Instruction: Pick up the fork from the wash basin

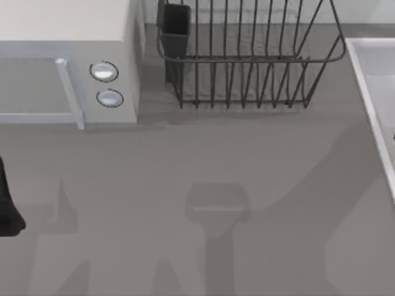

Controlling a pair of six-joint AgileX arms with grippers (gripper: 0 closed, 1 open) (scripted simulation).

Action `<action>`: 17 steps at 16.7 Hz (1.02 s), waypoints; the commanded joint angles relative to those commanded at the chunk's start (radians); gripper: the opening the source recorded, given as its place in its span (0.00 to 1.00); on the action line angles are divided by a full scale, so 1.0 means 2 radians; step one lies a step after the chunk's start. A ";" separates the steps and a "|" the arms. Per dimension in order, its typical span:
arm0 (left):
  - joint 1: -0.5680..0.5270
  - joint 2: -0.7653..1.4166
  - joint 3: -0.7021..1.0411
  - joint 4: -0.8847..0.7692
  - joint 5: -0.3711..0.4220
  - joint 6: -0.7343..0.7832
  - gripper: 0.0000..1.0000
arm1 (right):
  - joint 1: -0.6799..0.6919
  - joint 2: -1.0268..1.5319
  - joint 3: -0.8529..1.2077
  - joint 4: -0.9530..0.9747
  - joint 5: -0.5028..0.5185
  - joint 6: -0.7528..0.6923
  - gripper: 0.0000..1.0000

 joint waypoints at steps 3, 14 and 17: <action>0.000 0.000 0.000 0.000 0.000 0.000 1.00 | 0.000 0.000 0.000 0.000 0.000 0.000 0.00; 0.000 0.000 0.000 0.000 0.000 0.000 1.00 | 0.001 -0.038 0.034 -0.045 -0.005 0.004 0.00; 0.000 0.000 0.000 0.000 0.000 0.000 1.00 | 0.000 -0.067 0.077 -0.125 -0.006 0.003 0.00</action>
